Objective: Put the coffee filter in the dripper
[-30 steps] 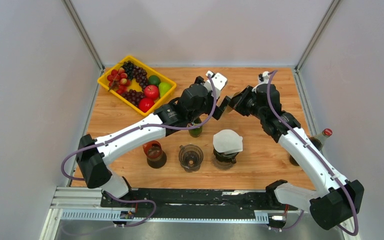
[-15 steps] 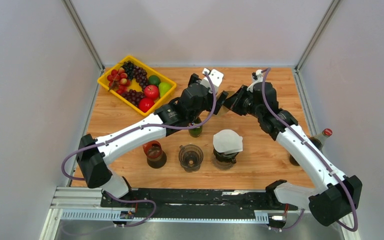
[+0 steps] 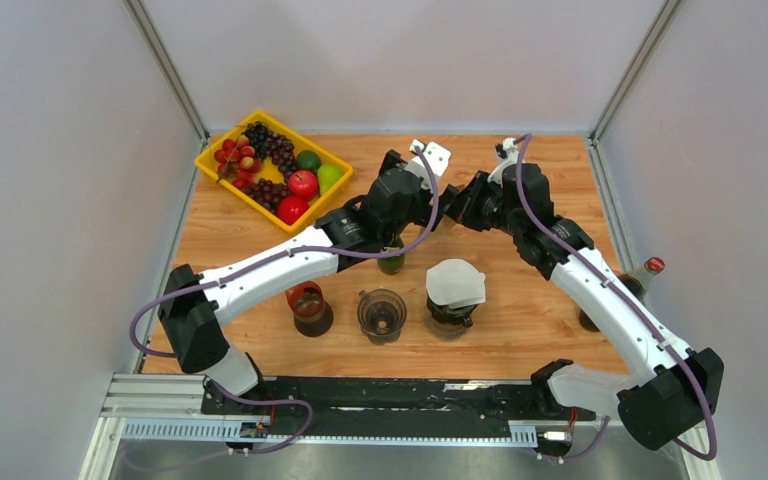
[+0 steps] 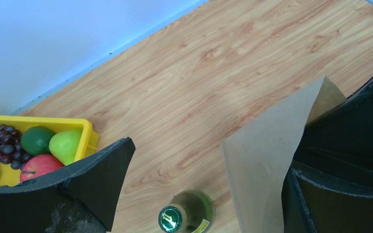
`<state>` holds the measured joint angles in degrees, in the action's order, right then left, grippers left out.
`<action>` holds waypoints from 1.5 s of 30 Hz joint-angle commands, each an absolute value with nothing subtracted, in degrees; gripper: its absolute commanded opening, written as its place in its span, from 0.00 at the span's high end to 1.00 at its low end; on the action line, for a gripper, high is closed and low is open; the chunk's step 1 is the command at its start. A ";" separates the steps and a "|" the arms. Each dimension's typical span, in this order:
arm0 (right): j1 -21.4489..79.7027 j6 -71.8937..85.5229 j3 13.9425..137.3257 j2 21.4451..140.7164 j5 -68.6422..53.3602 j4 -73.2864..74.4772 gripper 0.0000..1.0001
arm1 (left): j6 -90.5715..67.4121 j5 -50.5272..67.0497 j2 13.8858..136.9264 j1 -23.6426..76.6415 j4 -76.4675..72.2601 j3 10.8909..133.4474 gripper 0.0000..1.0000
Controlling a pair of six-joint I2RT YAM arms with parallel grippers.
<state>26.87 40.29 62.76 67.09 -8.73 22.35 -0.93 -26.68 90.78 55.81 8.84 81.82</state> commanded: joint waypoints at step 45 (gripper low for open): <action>28.39 24.65 64.60 62.01 -15.94 21.21 0.55 | -10.80 -28.74 86.52 54.95 15.02 80.89 0.96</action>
